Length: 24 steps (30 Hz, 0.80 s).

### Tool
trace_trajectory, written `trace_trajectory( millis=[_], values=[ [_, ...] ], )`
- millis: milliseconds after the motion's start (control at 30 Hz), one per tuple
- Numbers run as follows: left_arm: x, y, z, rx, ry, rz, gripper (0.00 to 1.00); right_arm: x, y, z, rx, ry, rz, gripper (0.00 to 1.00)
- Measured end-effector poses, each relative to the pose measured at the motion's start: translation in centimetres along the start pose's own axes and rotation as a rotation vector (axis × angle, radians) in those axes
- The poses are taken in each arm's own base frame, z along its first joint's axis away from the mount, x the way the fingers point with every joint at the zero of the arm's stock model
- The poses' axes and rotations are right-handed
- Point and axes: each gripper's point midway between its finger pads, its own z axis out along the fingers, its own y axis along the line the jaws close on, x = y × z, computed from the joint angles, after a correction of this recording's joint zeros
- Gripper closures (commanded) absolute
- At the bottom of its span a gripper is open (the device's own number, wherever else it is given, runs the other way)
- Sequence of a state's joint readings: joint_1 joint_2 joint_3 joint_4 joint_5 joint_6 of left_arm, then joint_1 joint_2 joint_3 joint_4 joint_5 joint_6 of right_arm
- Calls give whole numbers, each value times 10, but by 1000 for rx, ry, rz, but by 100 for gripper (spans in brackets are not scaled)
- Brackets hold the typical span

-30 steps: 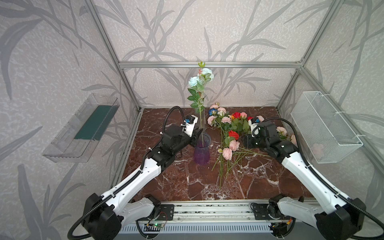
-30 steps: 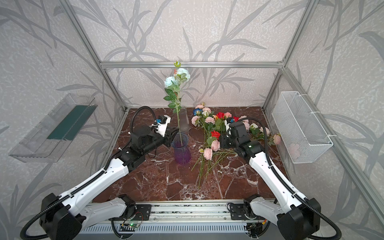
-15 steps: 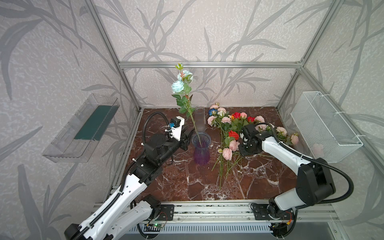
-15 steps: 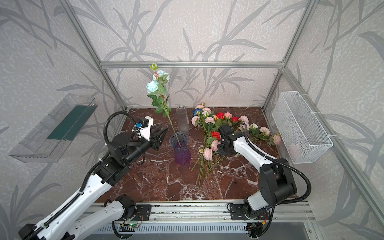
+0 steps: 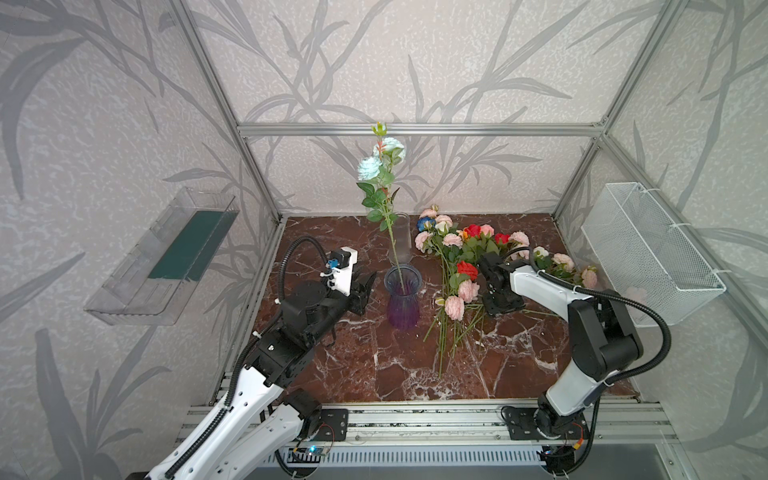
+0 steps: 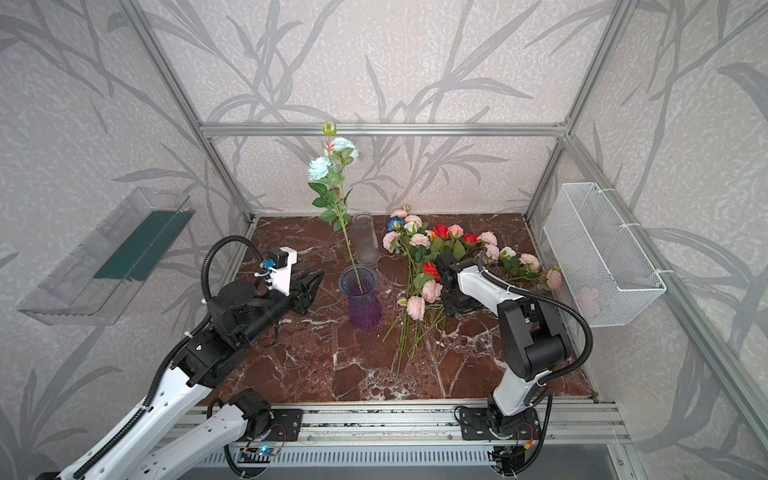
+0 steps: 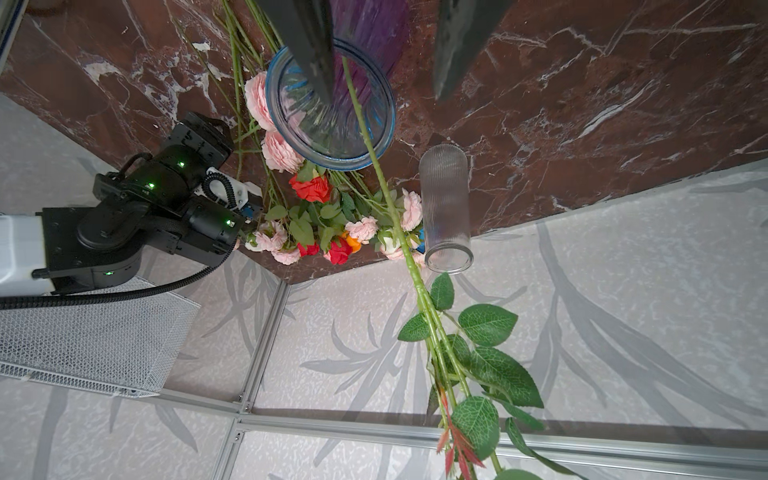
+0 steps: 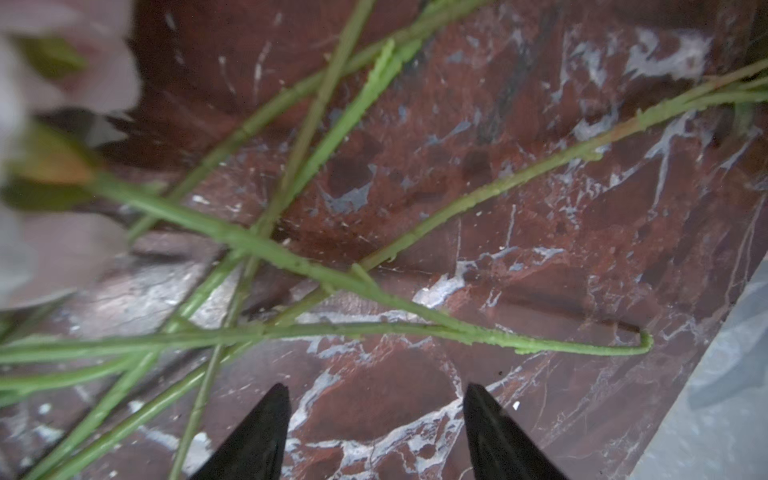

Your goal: Arrange the flowers into the vase

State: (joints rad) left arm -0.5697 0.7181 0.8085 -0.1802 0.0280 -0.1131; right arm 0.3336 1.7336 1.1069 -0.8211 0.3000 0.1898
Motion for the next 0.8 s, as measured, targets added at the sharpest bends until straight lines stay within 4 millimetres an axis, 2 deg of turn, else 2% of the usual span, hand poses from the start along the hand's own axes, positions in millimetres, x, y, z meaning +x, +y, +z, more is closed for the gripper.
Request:
trace_trajectory(
  millis=[167,233,367,633,733,800],
  values=[
    [3,-1,3,6,12,-14,59,-7,-6,14,46,24,3,35],
    [5,-2,5,9,20,-18,59,-13,-9,18,51,27,13,44],
    [6,-3,6,19,27,-18,59,-26,-14,19,45,1,30,54],
    [6,-4,7,23,28,-17,59,-57,-27,11,-2,-75,84,76],
    [7,-4,7,23,28,-16,59,-69,-26,4,-21,-112,95,77],
    [7,-4,7,23,28,-16,59,-75,-24,2,-53,-130,113,70]
  ],
)
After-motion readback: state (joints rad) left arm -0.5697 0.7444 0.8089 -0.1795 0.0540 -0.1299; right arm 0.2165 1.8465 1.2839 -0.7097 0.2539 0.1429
